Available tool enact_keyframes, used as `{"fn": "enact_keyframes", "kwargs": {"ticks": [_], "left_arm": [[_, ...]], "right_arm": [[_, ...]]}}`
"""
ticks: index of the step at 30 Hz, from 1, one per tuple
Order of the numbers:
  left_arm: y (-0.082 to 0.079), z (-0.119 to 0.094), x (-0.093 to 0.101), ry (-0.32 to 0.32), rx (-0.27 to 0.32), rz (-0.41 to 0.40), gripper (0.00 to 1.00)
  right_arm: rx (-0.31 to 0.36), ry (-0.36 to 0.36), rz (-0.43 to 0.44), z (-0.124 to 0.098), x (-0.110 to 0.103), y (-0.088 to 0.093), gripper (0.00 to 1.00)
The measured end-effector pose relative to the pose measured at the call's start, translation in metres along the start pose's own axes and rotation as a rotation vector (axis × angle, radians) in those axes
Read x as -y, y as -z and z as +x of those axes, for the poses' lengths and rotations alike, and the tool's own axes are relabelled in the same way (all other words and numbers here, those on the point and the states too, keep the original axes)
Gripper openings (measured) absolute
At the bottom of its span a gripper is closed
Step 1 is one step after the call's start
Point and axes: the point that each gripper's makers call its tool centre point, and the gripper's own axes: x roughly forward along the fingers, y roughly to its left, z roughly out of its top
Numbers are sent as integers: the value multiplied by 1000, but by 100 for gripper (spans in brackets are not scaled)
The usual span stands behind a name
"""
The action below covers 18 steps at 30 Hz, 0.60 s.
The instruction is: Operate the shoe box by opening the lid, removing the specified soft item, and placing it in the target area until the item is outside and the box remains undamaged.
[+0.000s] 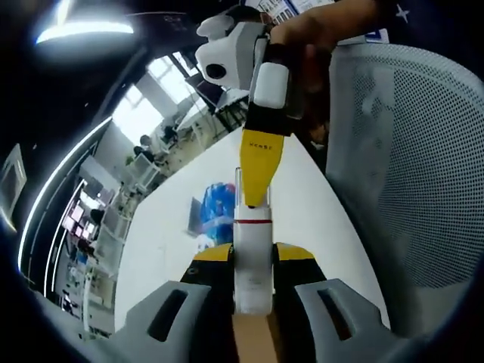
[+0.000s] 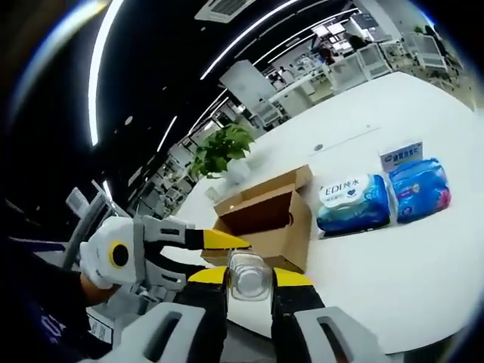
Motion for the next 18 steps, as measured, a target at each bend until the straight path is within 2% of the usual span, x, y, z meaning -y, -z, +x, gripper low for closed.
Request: {"fn": "enact_keyframes", "kwargs": {"ticks": [1, 5, 11, 16, 18], "left_arm": [[1, 0, -1, -13, -1, 10, 17], [1, 1, 0, -7, 2, 8, 17], [0, 2, 1, 1, 13, 9, 18], [-4, 2, -3, 10, 39, -20, 18], [-1, 3, -2, 29, 22, -45, 20]], "right_arm": [[6, -14, 36, 0, -2, -1, 15], [-4, 0, 12, 0, -1, 2, 15], [-11, 4, 31, -1, 0, 2, 14], [-3, 1, 45, -4, 0, -2, 13], [-3, 5, 35, -5, 0, -3, 13]]}}
